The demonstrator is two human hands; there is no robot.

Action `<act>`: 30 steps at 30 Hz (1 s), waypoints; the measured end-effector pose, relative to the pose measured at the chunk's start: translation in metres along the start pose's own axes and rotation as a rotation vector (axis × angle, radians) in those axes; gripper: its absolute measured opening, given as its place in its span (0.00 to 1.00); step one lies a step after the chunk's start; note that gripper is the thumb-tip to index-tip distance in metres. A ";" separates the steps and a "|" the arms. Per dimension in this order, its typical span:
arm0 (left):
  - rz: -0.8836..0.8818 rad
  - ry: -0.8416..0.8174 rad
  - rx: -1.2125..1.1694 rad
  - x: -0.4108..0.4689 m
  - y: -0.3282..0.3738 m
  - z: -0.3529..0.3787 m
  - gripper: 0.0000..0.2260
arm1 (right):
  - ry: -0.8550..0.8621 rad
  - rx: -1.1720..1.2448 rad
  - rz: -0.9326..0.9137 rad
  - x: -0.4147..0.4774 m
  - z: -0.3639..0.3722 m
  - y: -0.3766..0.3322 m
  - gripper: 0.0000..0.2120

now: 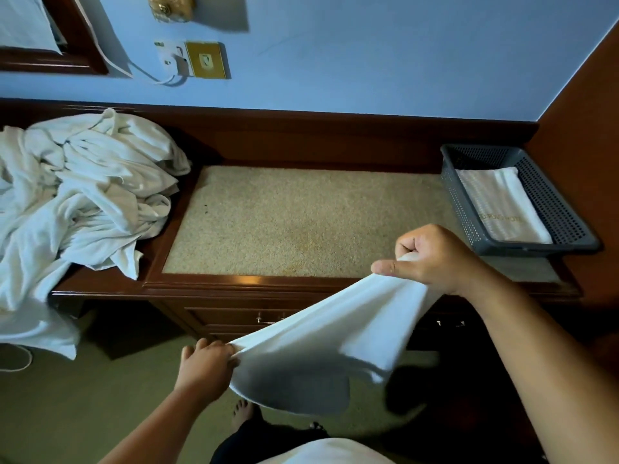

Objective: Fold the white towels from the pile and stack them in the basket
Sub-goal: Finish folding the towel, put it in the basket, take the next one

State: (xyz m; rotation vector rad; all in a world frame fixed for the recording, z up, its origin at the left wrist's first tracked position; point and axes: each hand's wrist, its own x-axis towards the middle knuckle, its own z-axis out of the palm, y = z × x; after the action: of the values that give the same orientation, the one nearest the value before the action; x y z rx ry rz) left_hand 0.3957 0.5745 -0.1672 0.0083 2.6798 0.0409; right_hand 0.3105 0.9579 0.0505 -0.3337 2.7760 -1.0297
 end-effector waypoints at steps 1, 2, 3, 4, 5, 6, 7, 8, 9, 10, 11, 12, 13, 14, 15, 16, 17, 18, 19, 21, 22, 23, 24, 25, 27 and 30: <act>-0.034 0.005 0.023 0.001 -0.011 0.001 0.14 | -0.031 -0.026 0.033 0.000 -0.005 0.008 0.29; -0.062 0.003 0.045 0.000 -0.022 0.001 0.14 | -0.048 -0.051 0.061 0.000 -0.010 0.017 0.28; -0.084 -0.002 0.066 -0.001 -0.031 0.001 0.14 | -0.052 -0.078 0.085 0.001 -0.014 0.026 0.27; -0.108 -0.014 0.090 -0.003 -0.040 0.001 0.15 | -0.043 -0.107 0.110 0.002 -0.019 0.035 0.25; -0.133 -0.019 0.120 -0.005 -0.047 0.001 0.15 | -0.024 -0.140 0.135 0.003 -0.024 0.044 0.24; -0.166 -0.017 0.147 -0.008 -0.056 0.001 0.15 | 0.002 -0.167 0.163 0.004 -0.027 0.053 0.23; -0.201 -0.010 0.158 -0.010 -0.066 0.002 0.14 | 0.030 -0.186 0.199 0.004 -0.028 0.063 0.22; -0.232 0.007 0.148 -0.012 -0.075 0.001 0.13 | 0.053 -0.201 0.239 0.006 -0.027 0.075 0.22; -0.257 0.037 0.135 -0.013 -0.084 -0.001 0.12 | 0.066 -0.217 0.274 0.007 -0.024 0.087 0.22; -0.278 0.088 0.112 -0.012 -0.093 -0.004 0.11 | 0.072 -0.232 0.305 0.009 -0.021 0.101 0.22; -0.287 0.156 0.083 -0.010 -0.101 -0.009 0.08 | 0.074 -0.242 0.328 0.011 -0.017 0.114 0.22; -0.290 0.228 0.044 -0.006 -0.106 -0.017 0.06 | 0.075 -0.252 0.346 0.014 -0.013 0.127 0.22; -0.304 0.301 -0.016 -0.001 -0.111 -0.025 0.03 | 0.074 -0.265 0.357 0.017 -0.009 0.137 0.21; -0.334 0.363 -0.088 0.004 -0.115 -0.036 0.03 | 0.070 -0.287 0.363 0.020 -0.006 0.145 0.20; -0.365 0.413 -0.165 0.009 -0.116 -0.049 0.02 | 0.064 -0.316 0.369 0.024 -0.004 0.153 0.19; -0.395 0.448 -0.234 0.015 -0.118 -0.063 0.03 | 0.060 -0.347 0.370 0.030 -0.002 0.156 0.19; -0.426 0.466 -0.300 0.024 -0.120 -0.079 0.04 | 0.055 -0.376 0.371 0.037 -0.001 0.158 0.18; -0.445 0.481 -0.367 0.033 -0.120 -0.094 0.06 | 0.053 -0.396 0.366 0.046 -0.001 0.158 0.17; -0.460 0.498 -0.426 0.043 -0.120 -0.110 0.07 | 0.054 -0.415 0.359 0.056 -0.002 0.155 0.16; -0.463 0.539 -0.493 0.066 -0.120 -0.140 0.08 | 0.084 -0.477 0.355 0.084 -0.005 0.148 0.14; -0.477 0.555 -0.546 0.080 -0.117 -0.153 0.08 | 0.107 -0.517 0.366 0.100 -0.007 0.146 0.12; -0.482 0.572 -0.637 0.094 -0.112 -0.167 0.08 | 0.139 -0.547 0.380 0.116 -0.008 0.142 0.11; -0.496 0.577 -0.740 0.110 -0.106 -0.180 0.08 | 0.177 -0.556 0.393 0.134 -0.007 0.141 0.10; -0.512 0.590 -0.815 0.125 -0.100 -0.194 0.08 | 0.218 -0.540 0.410 0.151 -0.007 0.142 0.09; -0.513 0.618 -0.853 0.162 -0.097 -0.214 0.11 | 0.275 -0.467 0.460 0.186 -0.008 0.152 0.08; -0.466 0.587 -0.699 0.220 -0.106 -0.234 0.14 | 0.294 -0.469 0.522 0.227 -0.018 0.164 0.08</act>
State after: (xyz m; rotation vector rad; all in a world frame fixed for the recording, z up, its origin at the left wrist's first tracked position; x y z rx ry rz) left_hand 0.0948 0.4644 -0.0587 -0.9708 2.9874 0.9489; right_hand 0.0631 1.0305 -0.0602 0.5138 3.0742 -0.3213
